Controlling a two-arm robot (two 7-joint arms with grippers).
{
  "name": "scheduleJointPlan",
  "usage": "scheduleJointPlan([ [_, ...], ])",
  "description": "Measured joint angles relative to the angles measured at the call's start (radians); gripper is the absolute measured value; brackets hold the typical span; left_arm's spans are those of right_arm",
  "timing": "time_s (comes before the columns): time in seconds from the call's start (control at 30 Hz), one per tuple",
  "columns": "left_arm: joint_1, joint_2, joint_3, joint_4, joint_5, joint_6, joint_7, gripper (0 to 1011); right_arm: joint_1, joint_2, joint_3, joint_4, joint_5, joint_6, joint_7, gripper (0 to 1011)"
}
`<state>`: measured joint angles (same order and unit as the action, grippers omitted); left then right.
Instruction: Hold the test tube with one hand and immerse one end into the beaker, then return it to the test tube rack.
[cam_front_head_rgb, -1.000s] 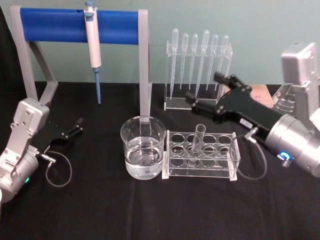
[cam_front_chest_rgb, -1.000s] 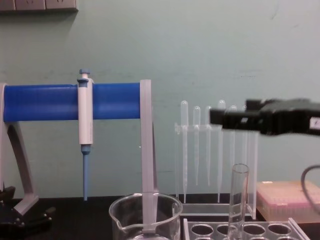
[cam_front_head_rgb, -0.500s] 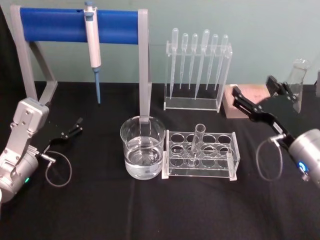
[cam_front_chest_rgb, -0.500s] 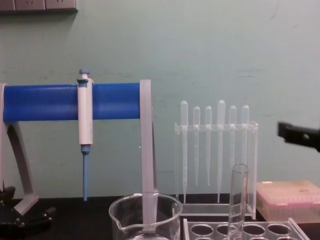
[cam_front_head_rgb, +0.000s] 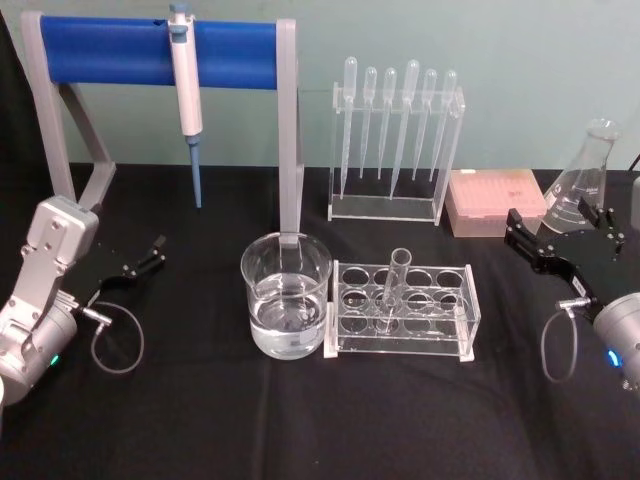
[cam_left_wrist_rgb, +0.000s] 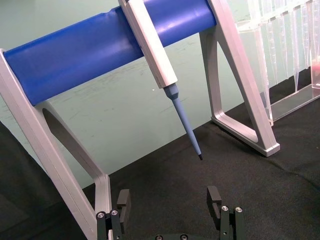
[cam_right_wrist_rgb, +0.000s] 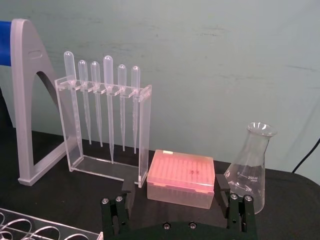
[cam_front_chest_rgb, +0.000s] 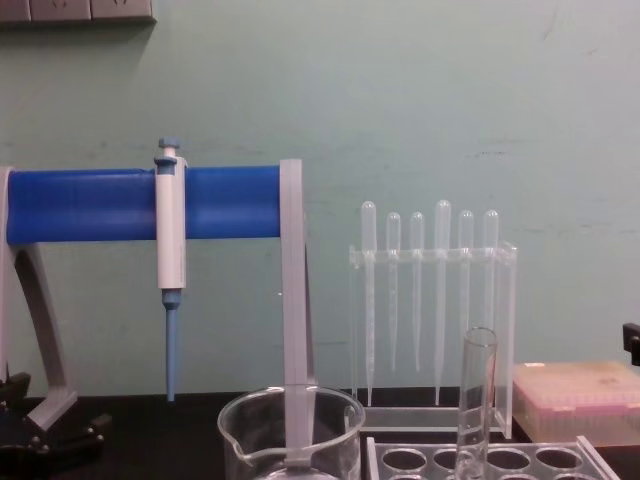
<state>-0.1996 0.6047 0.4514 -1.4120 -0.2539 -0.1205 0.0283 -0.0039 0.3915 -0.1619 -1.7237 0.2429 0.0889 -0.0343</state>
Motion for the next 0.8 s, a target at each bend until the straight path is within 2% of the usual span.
scheduleJointPlan([
  [0.3,0.000,0.000,0.000,0.000,0.000,0.000,0.000,1000,0.002,-0.019,0.010,0.011,-0.013,0.009,0.023,1003],
  [0.8,0.000,0.000,0.000,0.000,0.000,0.000,0.000,1000,0.004,-0.016,0.008,0.009,-0.012,0.009,0.023,1003],
])
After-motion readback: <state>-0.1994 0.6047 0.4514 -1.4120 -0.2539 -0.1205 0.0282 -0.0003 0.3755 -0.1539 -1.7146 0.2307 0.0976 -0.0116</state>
